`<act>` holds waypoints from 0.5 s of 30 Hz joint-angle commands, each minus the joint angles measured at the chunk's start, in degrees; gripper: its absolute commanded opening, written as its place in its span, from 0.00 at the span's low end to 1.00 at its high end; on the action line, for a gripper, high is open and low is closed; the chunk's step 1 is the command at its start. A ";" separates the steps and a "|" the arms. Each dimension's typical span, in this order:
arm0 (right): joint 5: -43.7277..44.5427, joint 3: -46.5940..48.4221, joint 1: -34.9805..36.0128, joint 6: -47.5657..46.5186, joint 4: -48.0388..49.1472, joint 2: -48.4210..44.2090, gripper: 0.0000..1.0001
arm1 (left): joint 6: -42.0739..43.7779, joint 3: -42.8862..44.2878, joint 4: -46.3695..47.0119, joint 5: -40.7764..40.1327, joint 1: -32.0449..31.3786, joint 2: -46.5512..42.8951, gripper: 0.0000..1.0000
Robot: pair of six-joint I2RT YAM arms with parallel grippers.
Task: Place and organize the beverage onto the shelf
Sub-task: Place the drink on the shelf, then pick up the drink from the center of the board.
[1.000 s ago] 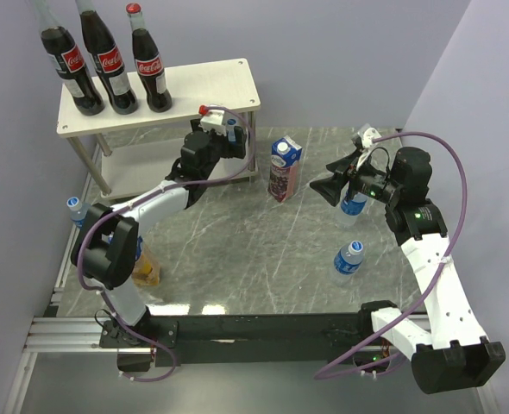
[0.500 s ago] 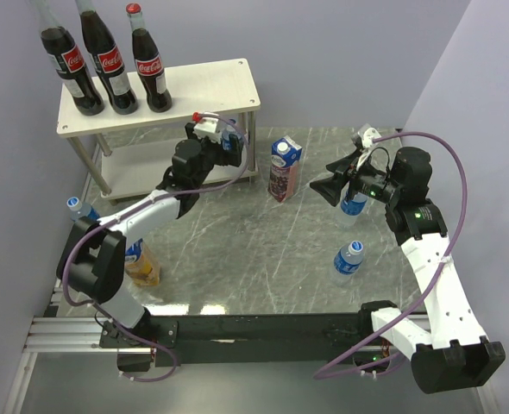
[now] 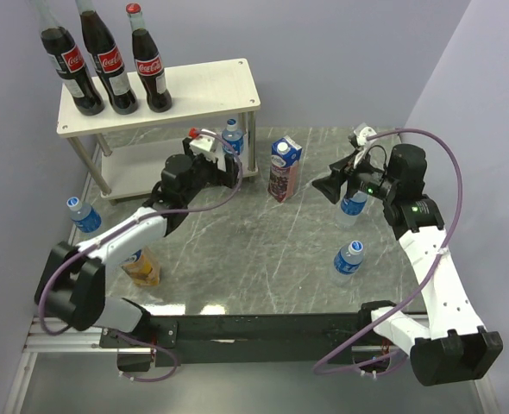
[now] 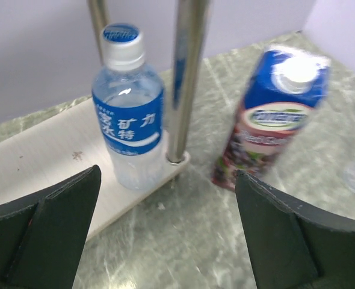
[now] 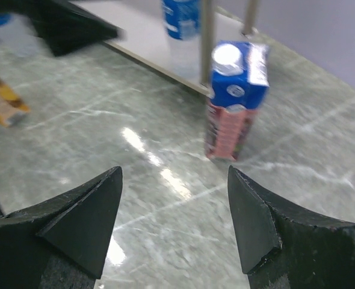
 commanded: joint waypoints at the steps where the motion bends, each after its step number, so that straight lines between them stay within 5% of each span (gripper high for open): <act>1: 6.40 3.26 -1.23 -2.70 -1.87 1.09 0.77 | -0.21 -0.13 -3.45 3.57 -0.64 -8.04 0.99; 15: 31.10 5.46 -3.78 -1.39 -6.44 3.99 0.74 | 0.48 -3.29 -28.08 6.39 -0.64 -28.01 0.99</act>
